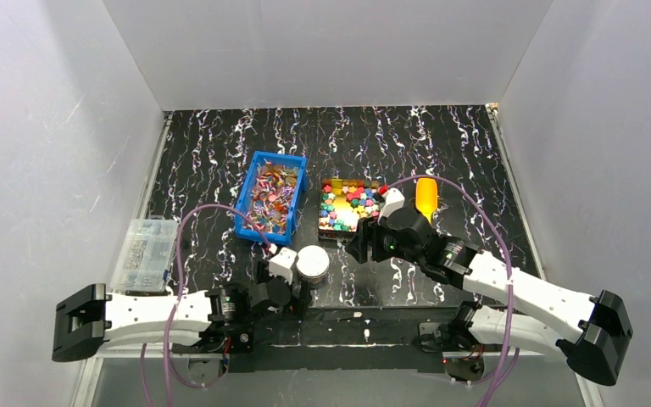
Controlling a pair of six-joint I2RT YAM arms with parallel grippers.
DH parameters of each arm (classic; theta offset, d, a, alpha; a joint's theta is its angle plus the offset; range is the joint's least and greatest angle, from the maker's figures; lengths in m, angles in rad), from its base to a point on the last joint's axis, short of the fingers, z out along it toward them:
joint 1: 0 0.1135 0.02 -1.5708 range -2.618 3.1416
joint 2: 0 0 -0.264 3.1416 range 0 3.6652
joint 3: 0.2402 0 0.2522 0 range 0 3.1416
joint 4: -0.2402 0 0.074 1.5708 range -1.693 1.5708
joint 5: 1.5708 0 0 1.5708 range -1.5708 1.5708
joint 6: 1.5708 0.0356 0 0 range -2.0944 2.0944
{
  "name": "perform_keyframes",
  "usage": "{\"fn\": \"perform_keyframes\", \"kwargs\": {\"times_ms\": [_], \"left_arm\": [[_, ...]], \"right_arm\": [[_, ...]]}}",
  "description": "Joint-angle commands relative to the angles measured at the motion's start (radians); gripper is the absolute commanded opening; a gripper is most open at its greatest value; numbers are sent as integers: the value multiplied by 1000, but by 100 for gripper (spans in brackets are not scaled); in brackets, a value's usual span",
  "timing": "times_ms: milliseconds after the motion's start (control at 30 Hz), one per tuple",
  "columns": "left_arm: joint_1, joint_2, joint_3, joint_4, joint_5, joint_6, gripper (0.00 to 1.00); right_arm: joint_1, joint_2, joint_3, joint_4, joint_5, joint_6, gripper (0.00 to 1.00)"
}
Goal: Pack the candies
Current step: Move the packing bottle to the center of the board.
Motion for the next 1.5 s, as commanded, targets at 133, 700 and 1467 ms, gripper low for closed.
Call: {"fn": "perform_keyframes", "kwargs": {"times_ms": [133,700,1467], "left_arm": [[-28,126,-118,421,-194,102,98],[-28,486,-197,977,-186,397,98],[-27,975,-71,1438,114,656,87]], "right_arm": [[-2,-31,-26,21,18,-15,74],[-2,17,-44,65,-17,-25,75],[-2,-30,-48,-25,-48,-59,69]]}}
